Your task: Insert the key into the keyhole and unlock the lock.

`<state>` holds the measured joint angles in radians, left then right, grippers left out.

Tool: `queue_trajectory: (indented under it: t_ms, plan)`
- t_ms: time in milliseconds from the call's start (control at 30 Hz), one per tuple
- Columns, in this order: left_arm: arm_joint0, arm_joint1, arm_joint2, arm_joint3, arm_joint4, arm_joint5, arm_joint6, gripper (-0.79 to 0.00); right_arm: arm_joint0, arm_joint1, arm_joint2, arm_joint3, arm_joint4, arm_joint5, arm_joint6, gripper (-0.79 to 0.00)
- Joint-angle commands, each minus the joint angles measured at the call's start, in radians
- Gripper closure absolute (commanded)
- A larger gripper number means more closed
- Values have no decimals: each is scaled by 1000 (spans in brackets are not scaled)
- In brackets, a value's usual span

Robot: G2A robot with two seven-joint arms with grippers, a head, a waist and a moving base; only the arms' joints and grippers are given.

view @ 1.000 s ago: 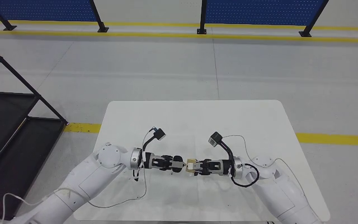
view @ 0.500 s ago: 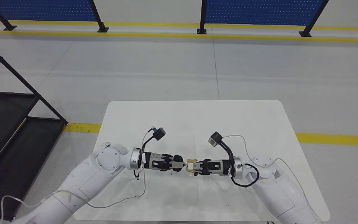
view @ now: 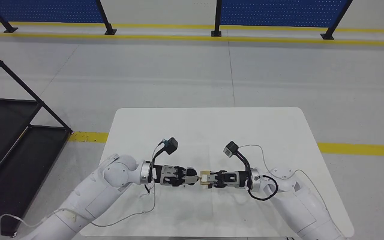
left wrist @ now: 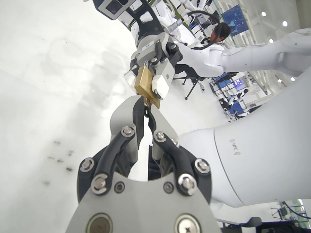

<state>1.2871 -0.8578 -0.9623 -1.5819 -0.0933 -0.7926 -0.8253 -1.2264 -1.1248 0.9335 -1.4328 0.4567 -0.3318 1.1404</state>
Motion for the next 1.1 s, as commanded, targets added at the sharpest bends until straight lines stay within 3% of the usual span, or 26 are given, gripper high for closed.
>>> queue_trajectory:
  t_ms: [0,1067]
  plan:
    - [4,0,-5,-2,12,-4,11,0,0,0,0,0,0,0,0,0]
    - [51,-3,-62,-34,275,-120,197,0,0,0,0,0,0,0,0,0]
